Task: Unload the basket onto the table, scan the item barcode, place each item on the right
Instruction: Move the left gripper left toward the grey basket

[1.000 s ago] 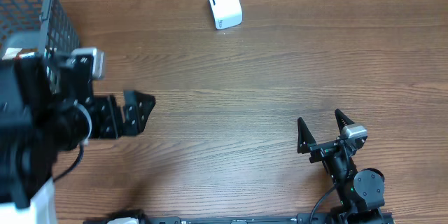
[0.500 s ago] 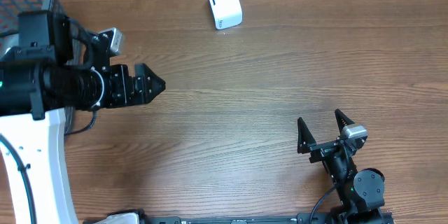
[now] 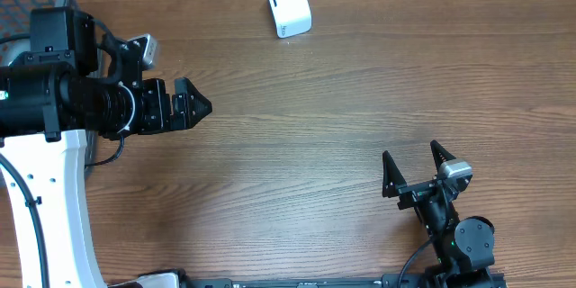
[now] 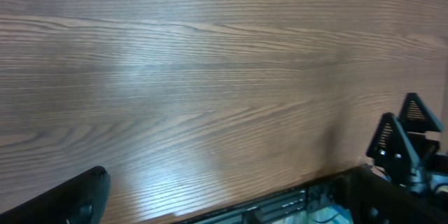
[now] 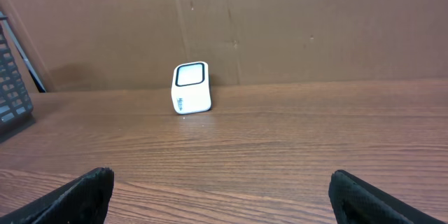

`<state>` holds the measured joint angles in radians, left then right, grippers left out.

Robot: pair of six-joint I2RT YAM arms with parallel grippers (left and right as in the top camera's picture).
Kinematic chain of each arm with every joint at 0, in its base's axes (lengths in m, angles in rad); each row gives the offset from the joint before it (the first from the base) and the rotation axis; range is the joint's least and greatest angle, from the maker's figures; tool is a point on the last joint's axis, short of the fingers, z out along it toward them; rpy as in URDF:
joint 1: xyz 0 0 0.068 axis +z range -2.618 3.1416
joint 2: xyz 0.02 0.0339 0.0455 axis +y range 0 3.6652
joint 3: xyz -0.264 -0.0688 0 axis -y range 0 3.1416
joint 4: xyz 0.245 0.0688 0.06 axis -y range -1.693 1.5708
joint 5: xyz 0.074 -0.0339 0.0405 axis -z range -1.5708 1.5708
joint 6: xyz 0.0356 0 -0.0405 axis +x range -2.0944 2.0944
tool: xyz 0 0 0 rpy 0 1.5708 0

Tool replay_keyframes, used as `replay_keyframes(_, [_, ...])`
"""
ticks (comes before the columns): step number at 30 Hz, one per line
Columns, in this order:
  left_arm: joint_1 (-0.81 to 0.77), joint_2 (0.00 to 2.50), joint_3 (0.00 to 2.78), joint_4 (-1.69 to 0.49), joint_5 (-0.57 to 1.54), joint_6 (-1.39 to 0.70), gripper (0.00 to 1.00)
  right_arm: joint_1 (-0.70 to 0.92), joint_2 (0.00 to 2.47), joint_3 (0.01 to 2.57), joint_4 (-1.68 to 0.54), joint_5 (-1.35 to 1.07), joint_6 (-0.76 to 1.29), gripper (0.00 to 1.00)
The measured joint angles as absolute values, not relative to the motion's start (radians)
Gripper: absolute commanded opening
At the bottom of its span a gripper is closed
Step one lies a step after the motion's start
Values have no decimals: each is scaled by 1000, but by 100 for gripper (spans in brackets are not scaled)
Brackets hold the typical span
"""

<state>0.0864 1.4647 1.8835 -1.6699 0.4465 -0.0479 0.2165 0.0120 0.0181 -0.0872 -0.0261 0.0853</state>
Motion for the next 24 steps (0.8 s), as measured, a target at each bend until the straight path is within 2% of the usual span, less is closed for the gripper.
replay_keyframes(14, [86, 1465, 1884, -1570, 379, -47, 100, 216, 12, 18, -87, -26, 85, 100])
replay_keyframes(24, [92, 1465, 1884, -1344, 150, -47, 100, 216, 12, 18, -87, -26, 85, 100])
